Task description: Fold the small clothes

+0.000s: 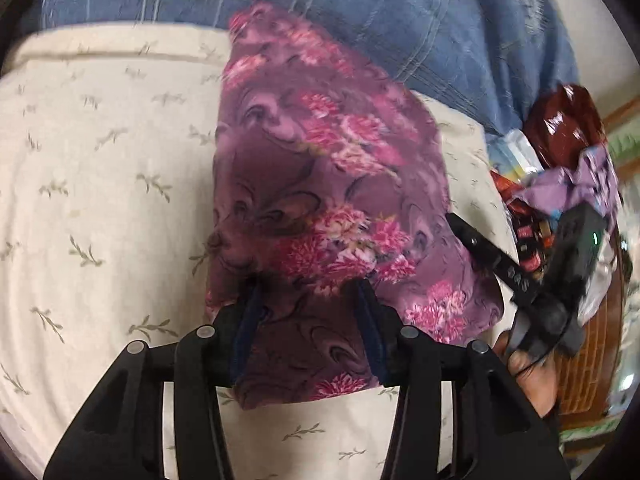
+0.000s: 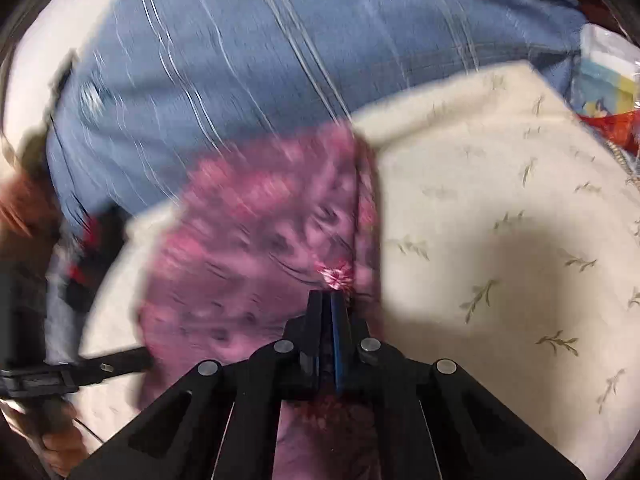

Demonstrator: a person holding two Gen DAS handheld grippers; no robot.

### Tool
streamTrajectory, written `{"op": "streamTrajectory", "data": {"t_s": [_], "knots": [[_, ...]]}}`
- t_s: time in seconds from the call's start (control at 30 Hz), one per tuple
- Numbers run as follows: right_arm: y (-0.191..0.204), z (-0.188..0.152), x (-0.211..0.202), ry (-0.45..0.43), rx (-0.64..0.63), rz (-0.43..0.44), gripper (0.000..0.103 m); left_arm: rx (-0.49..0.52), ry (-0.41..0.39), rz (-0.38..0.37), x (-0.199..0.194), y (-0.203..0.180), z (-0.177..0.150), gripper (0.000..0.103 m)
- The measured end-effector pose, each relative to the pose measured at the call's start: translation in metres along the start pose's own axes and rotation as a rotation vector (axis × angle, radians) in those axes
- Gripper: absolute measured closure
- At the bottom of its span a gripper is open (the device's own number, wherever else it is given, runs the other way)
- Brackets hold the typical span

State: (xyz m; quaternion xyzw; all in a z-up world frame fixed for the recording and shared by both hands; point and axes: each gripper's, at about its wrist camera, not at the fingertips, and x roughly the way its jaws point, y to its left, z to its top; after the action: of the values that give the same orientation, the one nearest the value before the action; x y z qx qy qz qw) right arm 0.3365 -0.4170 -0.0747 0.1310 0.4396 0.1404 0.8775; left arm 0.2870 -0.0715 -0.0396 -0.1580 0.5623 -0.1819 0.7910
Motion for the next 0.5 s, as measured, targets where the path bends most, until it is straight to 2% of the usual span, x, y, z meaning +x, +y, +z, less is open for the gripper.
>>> {"op": "streamTrajectory", "data": {"t_s": [0.03, 0.1, 0.17, 0.2, 0.23, 0.27, 0.33, 0.4, 0.5], "knots": [[-0.001, 0.002, -0.001, 0.013, 0.002, -0.005, 0.102, 0.011, -0.001, -0.020, -0.005, 0.001, 0.000, 0.058], [-0.007, 0.012, -0.006, 0.028, 0.048, 0.039, 0.097, 0.006, -0.020, -0.078, -0.018, 0.007, 0.002, 0.058], [-0.018, 0.025, -0.016, -0.017, 0.132, 0.104, 0.081, -0.027, -0.070, -0.118, -0.034, 0.018, 0.012, 0.054], [-0.026, 0.034, -0.017, -0.029, 0.191, 0.172, 0.074, -0.055, -0.090, -0.121, -0.039, 0.025, 0.020, 0.047], [-0.031, 0.040, -0.015, -0.032, 0.231, 0.203, 0.058, -0.091, -0.102, -0.113, -0.040, 0.032, 0.033, 0.043], [-0.033, 0.045, -0.014, -0.036, 0.258, 0.213, 0.051, -0.110, -0.102, -0.105, -0.039, 0.037, 0.041, 0.041], [-0.035, 0.057, 0.002, -0.024, 0.298, 0.210, 0.050, -0.160, -0.071, -0.104, -0.025, 0.047, 0.064, 0.041], [-0.035, 0.066, 0.026, 0.030, 0.336, 0.201, 0.050, -0.203, -0.024, -0.127, -0.009, 0.054, 0.077, 0.041], [-0.026, 0.073, 0.052, 0.059, 0.320, 0.163, 0.050, -0.241, 0.049, -0.124, 0.022, 0.052, 0.094, 0.042]]}}
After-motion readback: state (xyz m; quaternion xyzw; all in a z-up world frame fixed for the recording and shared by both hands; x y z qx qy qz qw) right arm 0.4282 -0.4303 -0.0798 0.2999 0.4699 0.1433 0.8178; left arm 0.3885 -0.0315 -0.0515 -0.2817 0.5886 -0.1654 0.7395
